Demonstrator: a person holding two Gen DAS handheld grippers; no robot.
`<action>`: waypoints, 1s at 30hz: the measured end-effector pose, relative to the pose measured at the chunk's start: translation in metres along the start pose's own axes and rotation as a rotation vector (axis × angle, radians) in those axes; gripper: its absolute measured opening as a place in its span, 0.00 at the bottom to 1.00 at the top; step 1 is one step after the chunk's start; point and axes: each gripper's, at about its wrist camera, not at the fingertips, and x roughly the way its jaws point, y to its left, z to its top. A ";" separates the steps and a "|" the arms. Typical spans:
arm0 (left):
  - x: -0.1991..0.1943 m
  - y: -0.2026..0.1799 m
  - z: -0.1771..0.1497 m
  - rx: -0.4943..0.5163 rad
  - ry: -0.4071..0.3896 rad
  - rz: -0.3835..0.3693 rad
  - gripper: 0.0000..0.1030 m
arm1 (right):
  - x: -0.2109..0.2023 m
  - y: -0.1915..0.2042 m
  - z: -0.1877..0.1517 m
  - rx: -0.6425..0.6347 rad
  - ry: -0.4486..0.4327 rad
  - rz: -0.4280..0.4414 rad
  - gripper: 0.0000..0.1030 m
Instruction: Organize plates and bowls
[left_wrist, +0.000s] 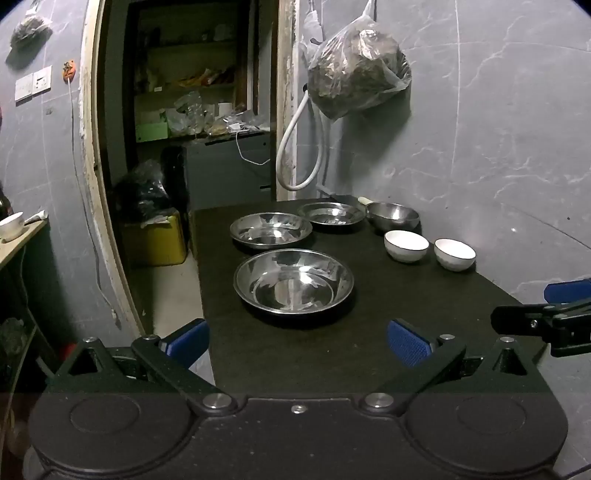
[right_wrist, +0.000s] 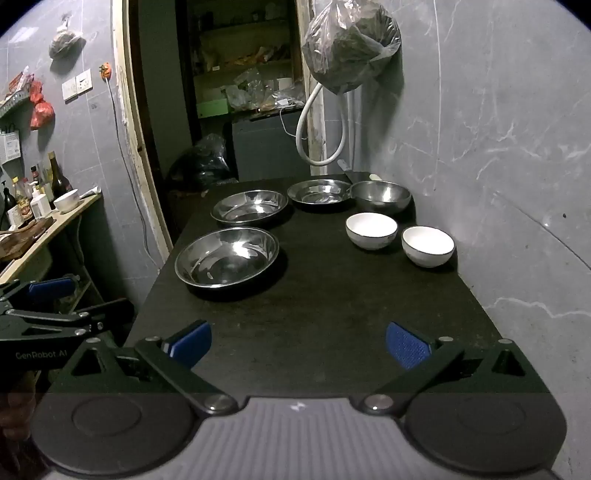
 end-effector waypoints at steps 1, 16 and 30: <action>0.000 0.000 0.000 0.000 0.000 0.000 0.99 | 0.000 0.000 0.000 0.001 -0.002 0.001 1.00; 0.000 0.000 0.000 -0.006 -0.005 -0.004 0.99 | -0.001 0.002 0.000 -0.004 -0.001 -0.001 1.00; 0.004 -0.004 0.004 -0.004 -0.002 -0.010 0.99 | -0.001 0.003 -0.001 -0.002 0.002 -0.003 1.00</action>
